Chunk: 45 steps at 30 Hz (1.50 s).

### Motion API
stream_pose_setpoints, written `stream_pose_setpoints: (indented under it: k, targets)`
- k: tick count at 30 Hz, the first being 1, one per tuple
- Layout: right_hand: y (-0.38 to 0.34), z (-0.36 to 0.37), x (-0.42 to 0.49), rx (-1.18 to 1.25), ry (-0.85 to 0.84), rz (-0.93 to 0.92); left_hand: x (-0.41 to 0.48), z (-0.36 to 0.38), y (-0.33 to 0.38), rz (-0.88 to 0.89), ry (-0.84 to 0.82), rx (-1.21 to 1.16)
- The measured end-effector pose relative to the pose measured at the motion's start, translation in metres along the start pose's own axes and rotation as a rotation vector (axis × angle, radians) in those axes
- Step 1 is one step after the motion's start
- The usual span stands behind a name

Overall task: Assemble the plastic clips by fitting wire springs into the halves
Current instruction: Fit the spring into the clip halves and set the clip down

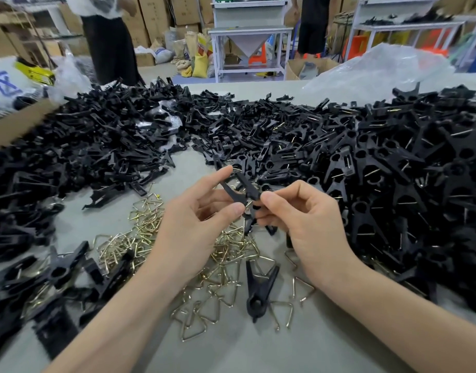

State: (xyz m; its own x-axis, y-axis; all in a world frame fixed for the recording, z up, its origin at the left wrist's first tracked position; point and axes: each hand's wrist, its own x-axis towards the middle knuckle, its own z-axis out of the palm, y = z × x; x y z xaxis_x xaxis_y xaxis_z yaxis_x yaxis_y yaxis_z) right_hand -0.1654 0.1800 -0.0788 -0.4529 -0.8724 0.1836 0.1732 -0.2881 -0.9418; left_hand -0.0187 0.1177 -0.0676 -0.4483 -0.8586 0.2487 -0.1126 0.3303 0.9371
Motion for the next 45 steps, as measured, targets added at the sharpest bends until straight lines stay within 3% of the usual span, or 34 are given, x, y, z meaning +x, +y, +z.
stream_pose_setpoints:
  k: [9,20,31,37,45]
  targets:
    - [0.002,0.0,-0.002,-0.165,-0.103,-0.042,0.001,0.0,-0.001,-0.001,-0.013,0.002]
    - [-0.001,-0.001,-0.001,-0.185,-0.171,-0.045,0.003,-0.001,-0.005,-0.001,-0.025,-0.073]
    - [-0.009,-0.008,0.009,-0.137,-0.338,0.108,0.002,-0.005,-0.003,-0.025,-0.203,-0.137]
    - [-0.008,-0.011,0.009,-0.289,-0.425,0.074,0.003,-0.004,-0.003,-0.043,-0.08,-0.088]
    - [-0.006,-0.008,0.005,-0.458,-0.369,-0.038,0.0,-0.004,0.005,-0.02,-0.048,-0.001]
